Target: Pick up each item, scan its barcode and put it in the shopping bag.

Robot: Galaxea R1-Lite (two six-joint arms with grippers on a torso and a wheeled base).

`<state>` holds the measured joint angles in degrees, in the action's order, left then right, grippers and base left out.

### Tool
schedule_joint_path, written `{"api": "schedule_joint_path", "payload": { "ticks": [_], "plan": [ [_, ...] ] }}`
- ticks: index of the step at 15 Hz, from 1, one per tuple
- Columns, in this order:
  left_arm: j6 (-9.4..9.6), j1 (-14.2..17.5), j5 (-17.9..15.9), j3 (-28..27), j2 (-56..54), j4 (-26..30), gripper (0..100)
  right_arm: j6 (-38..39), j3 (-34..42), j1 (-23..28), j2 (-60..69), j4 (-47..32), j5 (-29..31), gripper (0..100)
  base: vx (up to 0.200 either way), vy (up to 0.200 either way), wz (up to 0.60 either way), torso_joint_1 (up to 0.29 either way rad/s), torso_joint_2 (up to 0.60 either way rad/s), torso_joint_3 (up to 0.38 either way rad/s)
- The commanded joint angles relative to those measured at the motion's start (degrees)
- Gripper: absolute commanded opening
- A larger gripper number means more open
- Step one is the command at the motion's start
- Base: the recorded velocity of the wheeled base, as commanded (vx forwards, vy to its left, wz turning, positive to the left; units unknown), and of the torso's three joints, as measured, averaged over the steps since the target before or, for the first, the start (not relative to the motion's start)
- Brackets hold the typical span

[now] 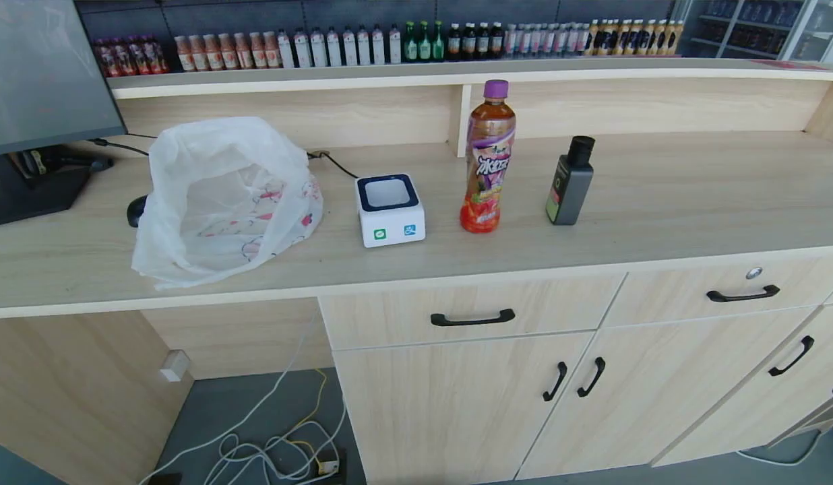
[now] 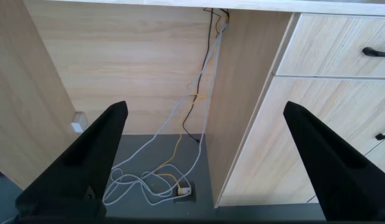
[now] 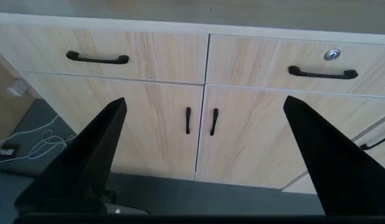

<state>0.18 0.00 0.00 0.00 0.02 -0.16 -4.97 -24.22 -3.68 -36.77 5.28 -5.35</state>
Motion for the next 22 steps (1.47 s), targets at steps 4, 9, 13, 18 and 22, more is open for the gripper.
{"api": "schedule_joint_path", "payload": {
  "ticks": [4,9,13,18,22],
  "plan": [
    [-0.01,0.0,0.0,0.0,-0.02,-0.02,100,-1.79,-3.11,-7.22,-24.67,26.54,-0.45,100,0.0,0.0,0.0,0.0,0.0,0.0],
    [-0.01,0.0,0.0,0.0,-0.02,-0.02,100,-1.71,-3.46,-16.18,-42.69,56.16,6.85,100,0.0,0.0,0.0,0.0,0.0,0.0],
    [-0.01,0.0,0.0,0.0,-0.02,-0.02,100,-1.88,-16.47,-22.86,-50.24,55.01,10.63,100,0.0,0.0,0.0,0.0,0.0,0.0],
    [-0.01,0.0,0.0,0.0,-0.02,-0.02,100,-1.53,-24.64,-24.18,-58.95,55.19,10.8,100,0.0,0.0,0.0,0.0,0.0,0.0],
    [-0.01,0.0,0.0,0.0,-0.02,-0.02,100,-1.44,-31.59,-27.43,-66.68,55.28,11.06,100,0.0,0.0,0.0,0.0,0.0,0.0]
  ]
}}
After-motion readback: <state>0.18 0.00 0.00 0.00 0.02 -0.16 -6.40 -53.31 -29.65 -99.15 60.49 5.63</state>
